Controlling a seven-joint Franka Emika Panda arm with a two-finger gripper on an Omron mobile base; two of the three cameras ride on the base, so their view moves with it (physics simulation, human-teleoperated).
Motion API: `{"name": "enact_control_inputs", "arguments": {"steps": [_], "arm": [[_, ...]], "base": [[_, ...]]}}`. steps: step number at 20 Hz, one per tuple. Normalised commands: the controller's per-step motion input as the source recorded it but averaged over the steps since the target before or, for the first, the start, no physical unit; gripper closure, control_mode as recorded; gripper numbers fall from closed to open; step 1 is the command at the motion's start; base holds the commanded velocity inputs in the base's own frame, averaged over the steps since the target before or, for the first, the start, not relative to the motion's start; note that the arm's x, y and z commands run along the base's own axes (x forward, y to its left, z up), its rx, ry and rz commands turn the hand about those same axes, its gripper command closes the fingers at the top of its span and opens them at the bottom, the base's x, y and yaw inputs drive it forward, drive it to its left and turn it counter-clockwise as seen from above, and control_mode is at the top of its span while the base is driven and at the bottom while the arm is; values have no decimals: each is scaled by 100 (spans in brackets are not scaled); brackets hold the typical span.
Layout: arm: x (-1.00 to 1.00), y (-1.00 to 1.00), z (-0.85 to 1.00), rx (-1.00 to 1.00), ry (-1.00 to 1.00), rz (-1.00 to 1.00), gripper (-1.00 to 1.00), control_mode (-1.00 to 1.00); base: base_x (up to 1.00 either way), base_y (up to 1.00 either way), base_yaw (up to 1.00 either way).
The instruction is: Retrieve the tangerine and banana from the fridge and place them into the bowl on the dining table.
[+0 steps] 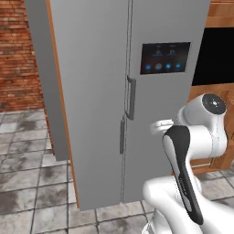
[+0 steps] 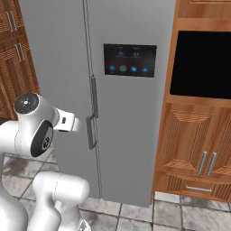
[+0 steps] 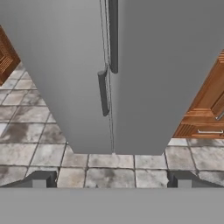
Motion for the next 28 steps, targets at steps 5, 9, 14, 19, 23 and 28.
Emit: {"name": "enact_control_inputs", "arguments": {"steps": [5, 9, 14, 19, 23, 28], "arm": [[0, 0, 0, 0, -4, 0, -100, -100], [0, 0, 0, 0, -11, 0, -100, -100], [3, 0, 5, 0, -14, 0, -100, -100], [19, 0, 14, 0, -13, 0, -100, -100], [44, 0, 16, 0, -8, 0, -100, -100], [57, 0, 20, 0, 0, -1, -100, -100]], "base": [[0, 0, 0], [0, 0, 0], [0, 0, 0], [0, 0, 0], [0, 0, 0], [0, 0, 0]]}}
